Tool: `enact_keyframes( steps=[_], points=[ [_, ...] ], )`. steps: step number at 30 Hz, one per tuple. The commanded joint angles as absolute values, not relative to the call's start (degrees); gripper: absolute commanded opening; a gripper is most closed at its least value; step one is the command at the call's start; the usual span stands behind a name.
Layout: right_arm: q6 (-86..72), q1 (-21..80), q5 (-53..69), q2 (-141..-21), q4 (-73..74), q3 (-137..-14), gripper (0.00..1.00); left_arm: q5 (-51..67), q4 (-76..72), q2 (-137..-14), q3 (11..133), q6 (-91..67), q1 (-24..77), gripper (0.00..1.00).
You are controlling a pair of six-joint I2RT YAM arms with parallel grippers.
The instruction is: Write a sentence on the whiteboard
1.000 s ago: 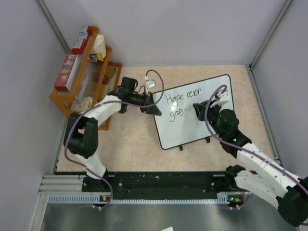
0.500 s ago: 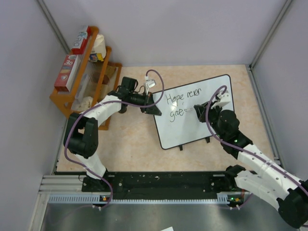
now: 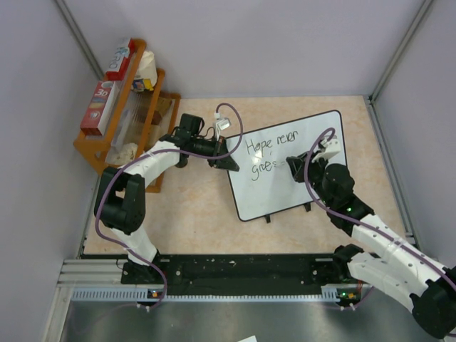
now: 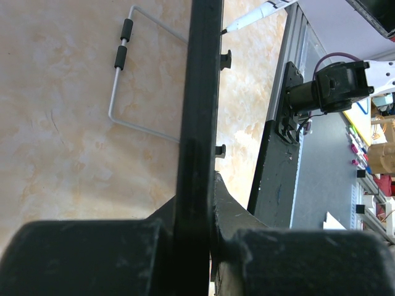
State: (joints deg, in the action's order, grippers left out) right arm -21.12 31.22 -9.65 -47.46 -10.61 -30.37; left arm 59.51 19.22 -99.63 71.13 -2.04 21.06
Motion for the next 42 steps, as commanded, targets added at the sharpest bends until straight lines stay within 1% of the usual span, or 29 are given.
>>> enact_keyframes(
  steps=[1, 8, 17, 20, 26, 33, 42],
  points=[
    [-22.1, 30.6, -7.1, -47.8, -12.7, -29.8, 0.0, 39.2, 24.3, -102.4, 68.1, 9.1, 23.3, 0.0],
    [-23.5, 30.6, -6.1, -48.2, -14.0, -30.8, 0.0, 39.0, 24.3, -102.3, 68.1, 9.1, 23.4, 0.0],
    [-22.5, 30.5, -8.7, -42.4, -12.2, -31.8, 0.0, 39.0, 24.2, -102.3, 68.2, 9.1, 23.4, 0.0],
    [-22.1, 29.0, -8.9, -42.8, -11.7, -32.3, 0.0, 39.0, 24.2, -102.2, 68.2, 9.2, 23.4, 0.0],
    [-23.3, 23.7, -5.5, -43.9, -11.5, -32.7, 0.0, 39.1, 24.1, -102.1, 68.2, 9.2, 23.4, 0.0],
    [-23.6, 22.6, -5.4, -44.4, -11.6, -32.2, 0.0, 39.2, 24.0, -102.3, 68.1, 9.2, 23.4, 0.0],
    [-24.6, 22.1, -5.4, -47.8, -13.5, -31.8, 0.0, 39.2, 24.1, -102.6, 68.1, 9.2, 23.4, 0.0]
  ],
)
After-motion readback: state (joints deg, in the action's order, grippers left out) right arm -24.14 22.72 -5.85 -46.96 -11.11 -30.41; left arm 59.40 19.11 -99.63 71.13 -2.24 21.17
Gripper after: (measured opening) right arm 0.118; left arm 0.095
